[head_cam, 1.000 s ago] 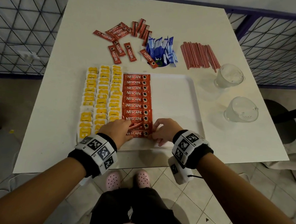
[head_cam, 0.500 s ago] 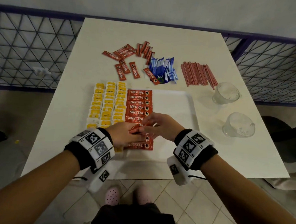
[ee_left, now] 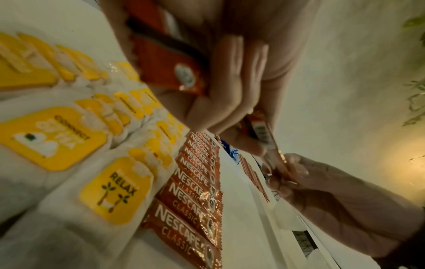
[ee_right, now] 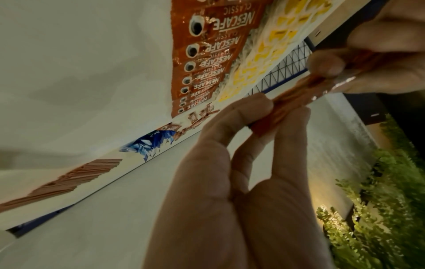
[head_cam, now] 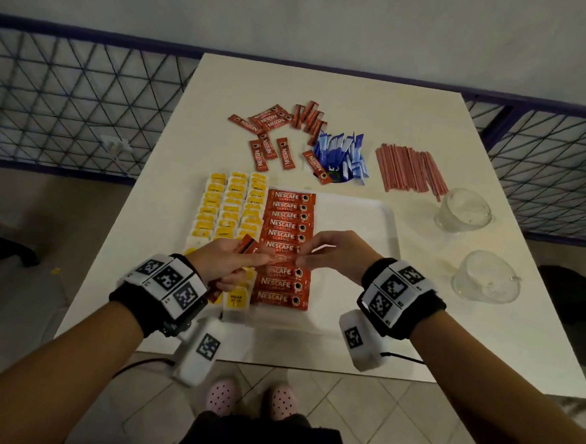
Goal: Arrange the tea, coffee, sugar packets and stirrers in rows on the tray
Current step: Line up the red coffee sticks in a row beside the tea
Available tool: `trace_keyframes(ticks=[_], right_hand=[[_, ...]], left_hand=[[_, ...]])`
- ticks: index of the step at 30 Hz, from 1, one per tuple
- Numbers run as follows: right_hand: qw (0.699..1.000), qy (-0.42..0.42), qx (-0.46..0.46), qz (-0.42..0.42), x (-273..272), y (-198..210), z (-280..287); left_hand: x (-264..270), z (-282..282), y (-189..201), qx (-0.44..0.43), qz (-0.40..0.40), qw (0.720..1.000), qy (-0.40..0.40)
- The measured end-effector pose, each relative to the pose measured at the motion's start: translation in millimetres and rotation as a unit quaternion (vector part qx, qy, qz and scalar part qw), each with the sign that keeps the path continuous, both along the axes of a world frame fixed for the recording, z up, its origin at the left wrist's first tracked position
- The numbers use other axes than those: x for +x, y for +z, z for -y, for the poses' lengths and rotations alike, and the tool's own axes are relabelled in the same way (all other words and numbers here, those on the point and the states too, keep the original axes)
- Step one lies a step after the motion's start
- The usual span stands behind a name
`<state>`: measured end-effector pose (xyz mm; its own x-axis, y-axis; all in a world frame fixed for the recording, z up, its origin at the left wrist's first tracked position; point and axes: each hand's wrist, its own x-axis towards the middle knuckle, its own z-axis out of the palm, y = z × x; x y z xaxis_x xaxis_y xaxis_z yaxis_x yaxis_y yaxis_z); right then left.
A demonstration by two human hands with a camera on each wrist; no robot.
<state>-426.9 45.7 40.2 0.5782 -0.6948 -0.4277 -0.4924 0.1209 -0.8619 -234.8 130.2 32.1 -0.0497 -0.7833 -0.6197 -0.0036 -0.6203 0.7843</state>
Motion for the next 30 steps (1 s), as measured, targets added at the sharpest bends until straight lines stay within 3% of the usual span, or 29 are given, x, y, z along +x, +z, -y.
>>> trace_keyframes(ticks=[3,11,15,21,23,27,30], right_hand=[[1.000,0.007,0.007,-0.019,1.1,-3.1,1.7],[0.998,0.011,0.056,0.031,-5.8,-11.1,4.0],[0.997,0.035,0.065,-0.001,-9.4,-17.2,1.8],[0.988,0.095,0.037,-0.114,-21.9,-33.9,-4.2],[0.985,0.105,0.043,-0.133,-25.8,-38.1,-8.4],[0.980,0.112,0.050,-0.154,-28.7,-44.2,-19.9],[0.979,0.101,0.053,-0.170,-27.4,-48.8,-28.1]], left_hand=[[-2.2,-0.6,-3.6,-0.010,0.055,0.998,0.023],[-9.7,-6.4,-9.9,-0.036,0.114,0.991,0.068],[-18.0,-10.4,-16.0,-0.080,0.209,0.974,0.039],[-25.6,-17.8,-26.9,-0.085,0.266,0.959,-0.052],[-29.7,-20.3,-29.5,-0.096,0.304,0.944,-0.084],[-30.2,-23.2,-32.9,-0.128,0.417,0.878,-0.196],[-29.0,-25.5,-32.7,-0.120,0.446,0.850,-0.253]])
